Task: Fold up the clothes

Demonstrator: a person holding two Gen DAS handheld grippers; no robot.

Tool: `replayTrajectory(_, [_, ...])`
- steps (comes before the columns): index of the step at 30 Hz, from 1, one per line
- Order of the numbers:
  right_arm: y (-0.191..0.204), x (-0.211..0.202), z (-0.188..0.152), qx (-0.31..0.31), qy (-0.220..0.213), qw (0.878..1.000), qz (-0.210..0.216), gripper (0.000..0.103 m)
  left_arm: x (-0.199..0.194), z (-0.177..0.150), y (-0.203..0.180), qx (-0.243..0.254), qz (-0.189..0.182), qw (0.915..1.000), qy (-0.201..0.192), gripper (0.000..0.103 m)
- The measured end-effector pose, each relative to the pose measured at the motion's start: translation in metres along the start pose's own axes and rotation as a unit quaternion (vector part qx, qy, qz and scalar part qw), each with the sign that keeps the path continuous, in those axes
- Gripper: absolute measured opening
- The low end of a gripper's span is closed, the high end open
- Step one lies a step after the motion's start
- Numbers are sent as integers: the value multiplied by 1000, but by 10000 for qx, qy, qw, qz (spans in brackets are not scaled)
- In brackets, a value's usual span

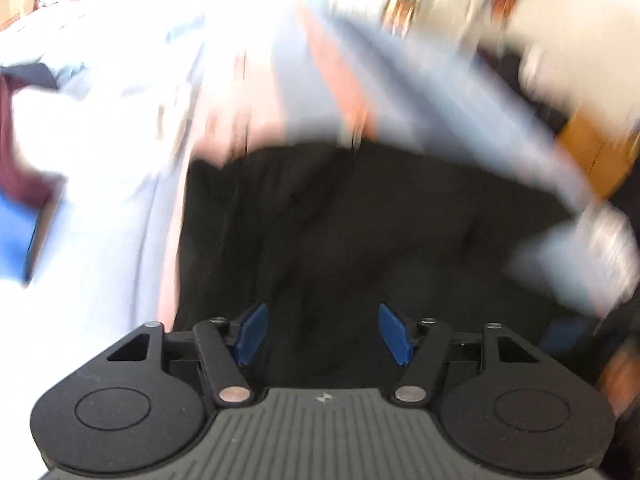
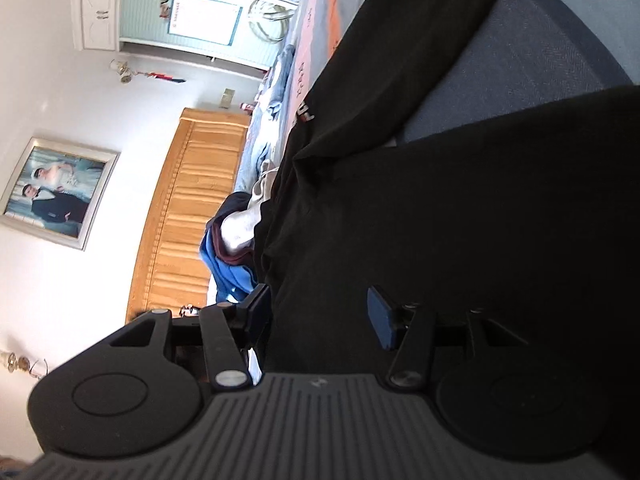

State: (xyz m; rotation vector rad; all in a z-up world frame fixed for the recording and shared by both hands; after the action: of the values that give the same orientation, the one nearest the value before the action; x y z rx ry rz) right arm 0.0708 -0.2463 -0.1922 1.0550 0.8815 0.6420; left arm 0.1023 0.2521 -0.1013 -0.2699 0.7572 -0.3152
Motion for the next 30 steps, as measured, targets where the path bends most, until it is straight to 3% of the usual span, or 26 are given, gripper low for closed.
replayTrajectory(2, [-3, 2, 0, 71, 15, 10000, -50, 56, 12, 25, 24, -435, 34, 9984, -354, 70])
replayTrajectory(4, [-2, 7, 0, 76, 32, 9999, -62, 56, 35, 42, 55, -1104, 126, 9933, -320, 69])
replayTrajectory(6, [1, 12, 0, 34, 66, 10000, -59, 56, 53, 50, 77, -1424, 60, 9892, -330, 67])
replayTrajectory(10, [4, 17, 0, -16, 122, 9999, -66, 56, 78, 57, 92, -1546, 237, 9873, -275, 67])
replayTrajectory(13, [4, 21, 1, -25, 173, 9998, -49, 56, 85, 55, 92, -1657, 201, 9856, -281, 68])
replayTrajectory(17, [1, 23, 1, 6, 188, 9998, -68, 56, 122, 64, 85, -1725, 184, 9848, -132, 67])
replayTrajectory(20, [1, 22, 1, -21, 177, 9998, -63, 56, 135, 66, 84, -1705, 222, 9848, -234, 48])
replayTrajectory(22, [1, 21, 1, -19, 172, 9998, -72, 56, 139, 68, 84, -1641, 255, 9857, -294, 14])
replayTrajectory(24, [3, 21, 0, -43, 173, 9998, -95, 56, 139, 67, 82, -1508, 415, 9872, -316, 5])
replayTrajectory(30, [3, 22, 0, -65, 193, 9998, -85, 56, 130, 72, 56, -592, 1043, 9907, -638, 3])
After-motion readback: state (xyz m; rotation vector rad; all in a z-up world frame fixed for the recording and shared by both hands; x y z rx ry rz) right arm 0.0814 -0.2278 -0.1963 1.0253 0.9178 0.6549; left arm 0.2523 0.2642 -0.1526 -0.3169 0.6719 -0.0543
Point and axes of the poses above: each gripper's, at about its wrist camera, not at the fingertips, and x roughly the way its jaws point, y to its left, z to its top, the point moved 2 cm from there along x, roughly the way its jaws point, and after that the axes turned 7 degrees about -y, right-handed, at the moved point
